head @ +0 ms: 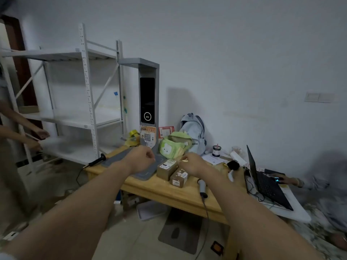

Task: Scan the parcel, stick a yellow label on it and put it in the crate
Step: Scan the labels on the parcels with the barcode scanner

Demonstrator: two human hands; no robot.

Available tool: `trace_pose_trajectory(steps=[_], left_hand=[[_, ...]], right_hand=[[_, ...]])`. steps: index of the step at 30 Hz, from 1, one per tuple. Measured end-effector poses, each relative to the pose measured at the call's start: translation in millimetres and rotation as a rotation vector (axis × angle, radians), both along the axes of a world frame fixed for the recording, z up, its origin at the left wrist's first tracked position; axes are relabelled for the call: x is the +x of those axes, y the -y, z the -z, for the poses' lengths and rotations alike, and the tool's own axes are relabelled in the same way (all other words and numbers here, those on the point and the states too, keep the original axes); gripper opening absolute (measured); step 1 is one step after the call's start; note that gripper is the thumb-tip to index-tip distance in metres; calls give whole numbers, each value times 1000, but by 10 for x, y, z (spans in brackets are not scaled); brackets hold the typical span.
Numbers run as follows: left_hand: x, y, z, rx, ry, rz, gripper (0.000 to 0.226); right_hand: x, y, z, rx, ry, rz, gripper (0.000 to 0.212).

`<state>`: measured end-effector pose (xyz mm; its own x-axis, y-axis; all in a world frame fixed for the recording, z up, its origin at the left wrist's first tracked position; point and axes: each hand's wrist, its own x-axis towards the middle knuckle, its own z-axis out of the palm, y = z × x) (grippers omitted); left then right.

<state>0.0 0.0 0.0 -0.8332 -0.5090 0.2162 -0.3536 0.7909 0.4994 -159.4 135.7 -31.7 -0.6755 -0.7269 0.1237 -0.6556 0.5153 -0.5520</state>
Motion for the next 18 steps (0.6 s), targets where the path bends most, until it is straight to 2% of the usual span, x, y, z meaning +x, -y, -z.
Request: trace_pose_trajectory(steps=[3,6,10,18], left_hand=[[-343,216,-104,30,-52,-30,15],[-723,407,-227,39,-64,-52,16],[-1132,633,-205,36,108,31,21],[-1700,1141,-126,93,158,21,24]], right_hand=[[-308,172,-65,37,-37,4,46],[-670,347,-126,136,-102,-14,28],[-981,502,-257,125,-156,-29,51],[-1555,879,-337,93,-163,-47,53]])
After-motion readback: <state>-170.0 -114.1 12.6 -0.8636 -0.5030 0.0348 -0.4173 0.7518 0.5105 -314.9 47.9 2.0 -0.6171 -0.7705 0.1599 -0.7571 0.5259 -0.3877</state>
